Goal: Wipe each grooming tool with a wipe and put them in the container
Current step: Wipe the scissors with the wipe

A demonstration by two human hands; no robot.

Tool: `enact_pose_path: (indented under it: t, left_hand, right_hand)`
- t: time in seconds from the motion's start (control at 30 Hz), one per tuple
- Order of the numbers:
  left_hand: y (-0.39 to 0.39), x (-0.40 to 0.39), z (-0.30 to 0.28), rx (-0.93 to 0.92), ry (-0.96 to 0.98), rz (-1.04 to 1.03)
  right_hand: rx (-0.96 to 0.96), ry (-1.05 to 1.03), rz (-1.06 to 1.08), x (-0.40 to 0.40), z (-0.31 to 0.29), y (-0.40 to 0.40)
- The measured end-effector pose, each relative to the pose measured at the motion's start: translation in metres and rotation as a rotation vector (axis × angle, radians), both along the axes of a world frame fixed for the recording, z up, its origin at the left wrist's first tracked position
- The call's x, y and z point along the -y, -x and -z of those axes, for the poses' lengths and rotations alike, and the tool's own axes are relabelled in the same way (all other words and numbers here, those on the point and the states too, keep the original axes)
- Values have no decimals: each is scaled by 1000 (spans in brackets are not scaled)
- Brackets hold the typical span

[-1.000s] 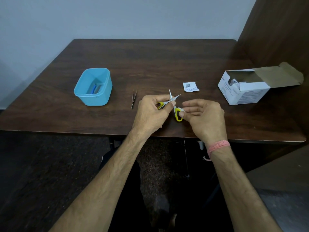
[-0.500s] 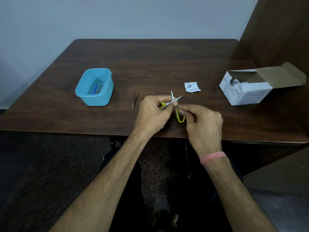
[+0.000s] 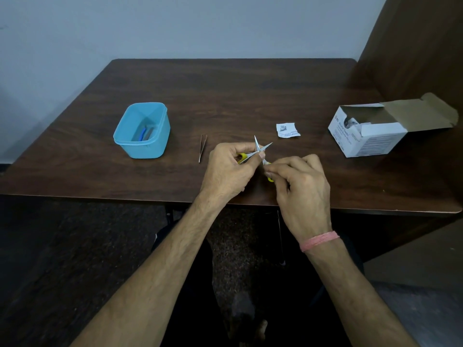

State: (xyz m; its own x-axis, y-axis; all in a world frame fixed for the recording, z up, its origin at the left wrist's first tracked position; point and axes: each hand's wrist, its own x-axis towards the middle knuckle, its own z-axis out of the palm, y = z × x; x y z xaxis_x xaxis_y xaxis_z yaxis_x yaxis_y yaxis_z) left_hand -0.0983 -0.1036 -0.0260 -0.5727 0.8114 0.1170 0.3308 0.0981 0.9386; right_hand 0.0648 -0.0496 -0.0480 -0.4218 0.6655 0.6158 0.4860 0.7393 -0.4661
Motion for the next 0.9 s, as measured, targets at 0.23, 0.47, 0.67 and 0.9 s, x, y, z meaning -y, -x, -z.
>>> enact_pose_path:
  t: [0.23, 0.47, 0.67, 0.9]
  left_hand:
    - [0, -3, 3, -1, -11, -12]
    - [0, -3, 4, -14, -11, -5]
    - [1, -4, 4, -29, 0, 0]
    - [0, -5, 6, -32, 2, -1]
  right_hand:
    - [-14, 150, 42, 9, 5, -12]
    - [16, 152, 51, 12, 5, -19]
    - [-29, 247, 132, 7, 1, -14]
    - [-65, 300, 148, 0, -15, 9]
